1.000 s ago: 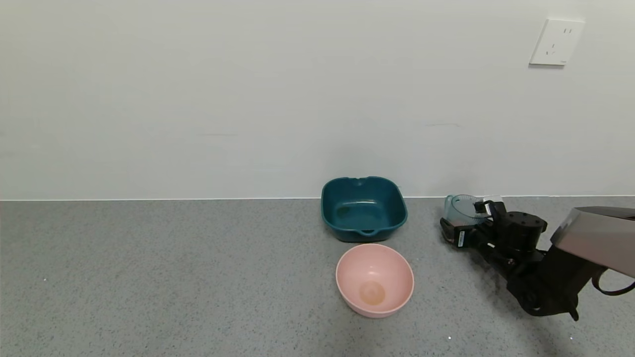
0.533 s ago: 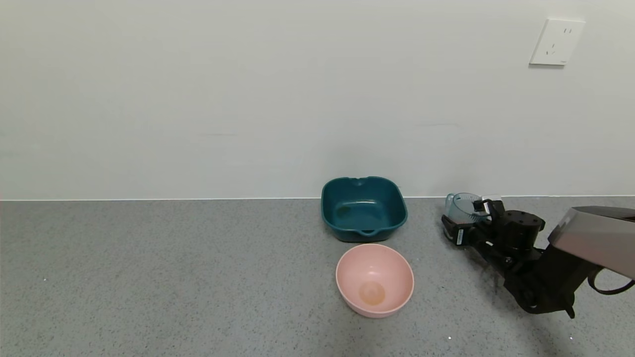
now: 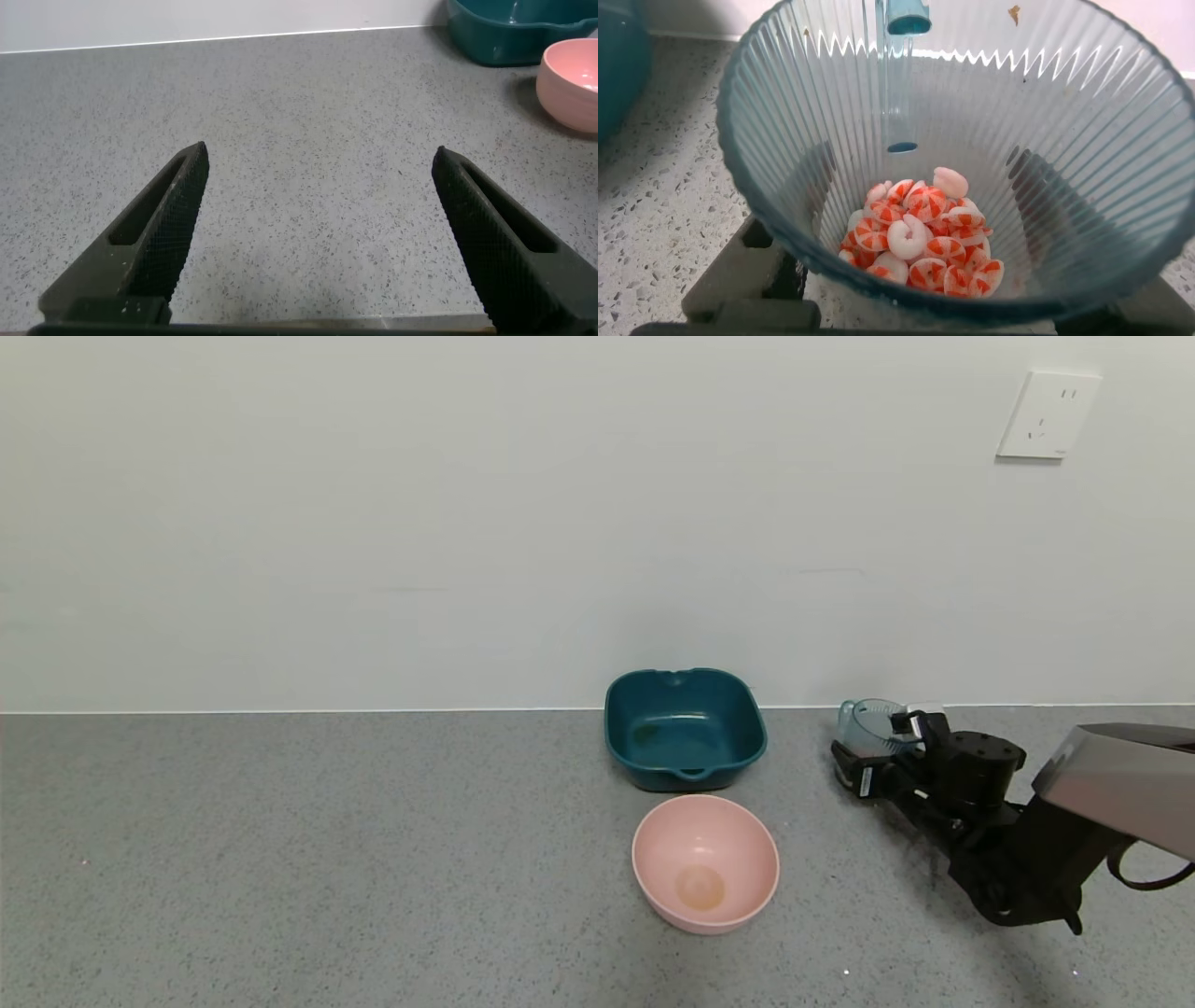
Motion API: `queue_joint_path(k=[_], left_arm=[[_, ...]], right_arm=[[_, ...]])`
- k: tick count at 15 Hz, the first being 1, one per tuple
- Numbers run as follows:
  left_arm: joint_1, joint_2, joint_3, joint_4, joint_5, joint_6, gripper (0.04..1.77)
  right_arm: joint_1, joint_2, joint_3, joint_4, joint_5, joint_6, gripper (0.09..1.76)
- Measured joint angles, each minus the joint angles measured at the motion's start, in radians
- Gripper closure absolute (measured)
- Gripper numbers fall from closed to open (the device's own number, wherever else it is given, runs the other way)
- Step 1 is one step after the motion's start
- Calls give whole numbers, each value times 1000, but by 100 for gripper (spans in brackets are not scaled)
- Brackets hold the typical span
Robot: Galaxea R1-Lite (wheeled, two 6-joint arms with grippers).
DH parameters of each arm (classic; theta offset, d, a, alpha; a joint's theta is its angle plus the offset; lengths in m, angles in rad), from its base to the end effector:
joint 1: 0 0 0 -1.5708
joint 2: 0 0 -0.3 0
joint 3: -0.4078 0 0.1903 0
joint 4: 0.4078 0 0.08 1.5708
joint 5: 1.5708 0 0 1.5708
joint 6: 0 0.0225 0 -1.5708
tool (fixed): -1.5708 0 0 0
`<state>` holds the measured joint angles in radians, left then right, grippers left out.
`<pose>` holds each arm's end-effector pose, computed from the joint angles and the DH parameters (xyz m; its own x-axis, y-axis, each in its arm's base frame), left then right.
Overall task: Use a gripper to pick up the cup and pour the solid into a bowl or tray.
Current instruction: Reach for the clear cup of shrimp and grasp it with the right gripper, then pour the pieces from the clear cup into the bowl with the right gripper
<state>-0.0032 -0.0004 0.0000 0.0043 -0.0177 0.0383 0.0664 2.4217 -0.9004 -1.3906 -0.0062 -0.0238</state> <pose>-0.0228 -0.0003 0.0750 0.9998 -0.0209 -0.0039 0.0210 0.9990 0.0382 0.4103 0.0271 0.0137 0.9897 0.0596 -0.1303 -0.0633 0.9977 -0.0244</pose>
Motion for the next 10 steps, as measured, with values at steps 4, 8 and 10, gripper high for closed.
queue_joint_path(k=[4,8,10], left_arm=[[0,0,0,0,0,0,9],[0,0,0,0,1,0,9],[0,0,0,0,0,0,9]], right_arm=[[0,-7,0,1,0,0,47],[1,-29,-1,46,0,-2,47],[1,-53,-9,83,0,-4,47]])
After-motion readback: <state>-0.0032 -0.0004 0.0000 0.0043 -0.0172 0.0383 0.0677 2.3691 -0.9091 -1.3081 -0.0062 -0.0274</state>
